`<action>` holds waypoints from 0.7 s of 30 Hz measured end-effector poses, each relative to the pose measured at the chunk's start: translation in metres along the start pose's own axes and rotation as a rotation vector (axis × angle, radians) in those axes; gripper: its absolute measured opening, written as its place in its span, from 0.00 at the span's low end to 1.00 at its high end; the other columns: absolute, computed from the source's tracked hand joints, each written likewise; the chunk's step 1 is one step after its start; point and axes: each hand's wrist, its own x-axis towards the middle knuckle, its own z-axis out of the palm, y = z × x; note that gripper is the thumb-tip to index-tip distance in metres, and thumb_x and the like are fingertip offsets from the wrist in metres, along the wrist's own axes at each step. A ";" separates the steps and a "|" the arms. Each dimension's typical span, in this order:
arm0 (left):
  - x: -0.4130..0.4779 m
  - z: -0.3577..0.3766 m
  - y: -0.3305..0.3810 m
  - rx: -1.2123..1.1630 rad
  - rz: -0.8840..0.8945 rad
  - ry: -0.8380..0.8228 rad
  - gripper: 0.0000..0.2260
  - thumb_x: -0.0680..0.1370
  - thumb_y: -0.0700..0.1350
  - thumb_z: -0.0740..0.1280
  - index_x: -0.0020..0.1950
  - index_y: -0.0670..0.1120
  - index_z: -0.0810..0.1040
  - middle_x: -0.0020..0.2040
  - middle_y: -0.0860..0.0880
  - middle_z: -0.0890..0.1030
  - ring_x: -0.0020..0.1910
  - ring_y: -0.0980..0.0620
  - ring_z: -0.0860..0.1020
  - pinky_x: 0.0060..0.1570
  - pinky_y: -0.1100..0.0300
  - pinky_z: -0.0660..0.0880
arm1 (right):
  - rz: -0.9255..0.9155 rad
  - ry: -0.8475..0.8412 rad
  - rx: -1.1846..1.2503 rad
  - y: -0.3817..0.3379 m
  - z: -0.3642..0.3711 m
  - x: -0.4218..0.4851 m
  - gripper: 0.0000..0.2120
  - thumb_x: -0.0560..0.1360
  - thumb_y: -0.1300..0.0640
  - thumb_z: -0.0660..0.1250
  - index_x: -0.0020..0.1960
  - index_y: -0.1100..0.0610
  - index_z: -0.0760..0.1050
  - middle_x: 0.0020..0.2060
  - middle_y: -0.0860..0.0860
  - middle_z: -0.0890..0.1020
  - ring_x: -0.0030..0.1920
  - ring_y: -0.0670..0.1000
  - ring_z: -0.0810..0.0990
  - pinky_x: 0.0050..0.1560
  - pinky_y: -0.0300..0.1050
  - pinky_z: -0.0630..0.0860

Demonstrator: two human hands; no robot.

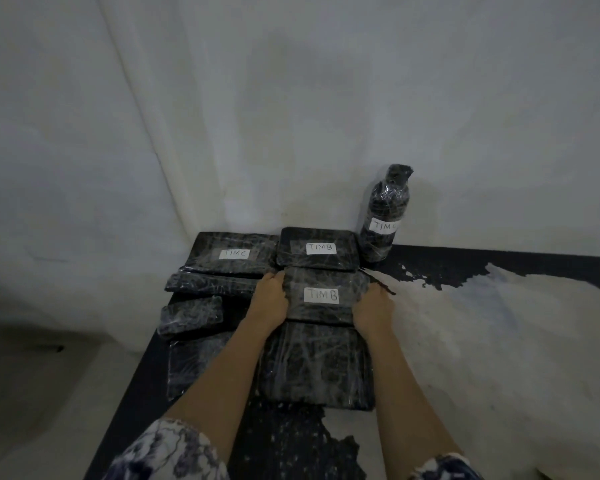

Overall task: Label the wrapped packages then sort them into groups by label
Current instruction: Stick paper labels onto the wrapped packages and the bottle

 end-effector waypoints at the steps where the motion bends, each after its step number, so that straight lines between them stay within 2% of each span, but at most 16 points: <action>1: -0.004 -0.004 0.000 -0.016 0.022 0.002 0.21 0.79 0.32 0.55 0.72 0.38 0.64 0.68 0.37 0.68 0.65 0.42 0.69 0.67 0.58 0.63 | -0.011 -0.020 -0.008 -0.001 -0.002 -0.002 0.15 0.80 0.64 0.53 0.65 0.67 0.69 0.64 0.63 0.73 0.63 0.60 0.72 0.64 0.47 0.66; 3: -0.016 -0.010 -0.001 -0.040 0.064 0.025 0.21 0.78 0.32 0.55 0.72 0.38 0.64 0.68 0.38 0.68 0.64 0.42 0.69 0.66 0.59 0.65 | -0.014 -0.026 -0.003 -0.009 -0.007 -0.008 0.17 0.80 0.64 0.54 0.67 0.67 0.67 0.66 0.63 0.72 0.65 0.59 0.71 0.66 0.46 0.65; 6: -0.043 -0.016 -0.004 -0.034 0.122 0.137 0.19 0.78 0.34 0.60 0.70 0.38 0.66 0.67 0.41 0.69 0.64 0.44 0.69 0.59 0.69 0.60 | -0.105 0.128 -0.067 -0.030 -0.008 -0.036 0.23 0.77 0.66 0.58 0.71 0.66 0.60 0.69 0.64 0.66 0.68 0.63 0.65 0.68 0.54 0.64; 7: -0.054 -0.017 -0.005 -0.025 0.143 0.171 0.19 0.78 0.35 0.61 0.69 0.38 0.68 0.66 0.41 0.70 0.64 0.45 0.70 0.60 0.69 0.60 | -0.183 0.155 -0.057 -0.038 -0.005 -0.049 0.23 0.76 0.66 0.59 0.70 0.65 0.62 0.68 0.63 0.66 0.67 0.63 0.64 0.67 0.55 0.65; 9: -0.076 -0.019 -0.011 0.019 0.178 0.212 0.17 0.77 0.38 0.63 0.66 0.38 0.72 0.63 0.41 0.72 0.62 0.44 0.71 0.63 0.61 0.65 | -0.333 0.114 0.031 -0.052 0.003 -0.081 0.19 0.74 0.68 0.59 0.65 0.63 0.68 0.63 0.62 0.70 0.64 0.61 0.67 0.63 0.51 0.67; 12: -0.108 -0.023 -0.024 0.118 0.182 0.222 0.11 0.77 0.40 0.64 0.57 0.37 0.77 0.55 0.40 0.75 0.54 0.42 0.74 0.54 0.52 0.72 | -0.368 -0.193 0.152 -0.063 0.012 -0.125 0.09 0.70 0.69 0.62 0.48 0.62 0.77 0.46 0.57 0.78 0.46 0.53 0.76 0.43 0.40 0.73; 14: -0.127 -0.025 -0.030 0.198 0.149 0.147 0.07 0.76 0.40 0.63 0.49 0.39 0.79 0.50 0.41 0.77 0.49 0.43 0.76 0.47 0.51 0.72 | -0.360 -0.477 0.048 -0.065 0.017 -0.143 0.06 0.69 0.67 0.63 0.35 0.60 0.72 0.33 0.55 0.75 0.32 0.51 0.73 0.27 0.37 0.68; 15: -0.136 -0.026 -0.033 0.251 0.126 0.091 0.06 0.76 0.40 0.63 0.48 0.40 0.79 0.50 0.42 0.77 0.49 0.43 0.76 0.46 0.51 0.73 | -0.354 -0.603 -0.060 -0.064 0.021 -0.151 0.08 0.69 0.67 0.63 0.32 0.59 0.69 0.30 0.54 0.73 0.29 0.51 0.71 0.24 0.38 0.66; 18: -0.160 -0.029 -0.045 0.290 0.079 -0.024 0.06 0.75 0.40 0.63 0.47 0.42 0.79 0.50 0.42 0.79 0.50 0.44 0.76 0.49 0.50 0.75 | -0.293 -0.978 -0.324 -0.059 0.037 -0.175 0.07 0.70 0.67 0.67 0.35 0.61 0.72 0.28 0.54 0.78 0.26 0.48 0.76 0.25 0.38 0.75; 20: -0.172 -0.030 -0.054 0.251 0.055 -0.071 0.06 0.75 0.39 0.63 0.46 0.41 0.80 0.49 0.42 0.80 0.49 0.45 0.77 0.50 0.50 0.76 | -0.243 -1.175 -0.394 -0.053 0.050 -0.194 0.03 0.72 0.64 0.70 0.43 0.61 0.76 0.32 0.53 0.79 0.29 0.48 0.77 0.24 0.36 0.76; 21: -0.178 -0.029 -0.058 0.237 0.039 -0.102 0.05 0.74 0.39 0.64 0.46 0.41 0.80 0.49 0.43 0.81 0.48 0.46 0.78 0.50 0.50 0.77 | -0.219 -1.250 -0.419 -0.052 0.057 -0.204 0.04 0.73 0.63 0.71 0.45 0.61 0.76 0.33 0.53 0.78 0.31 0.48 0.76 0.24 0.35 0.76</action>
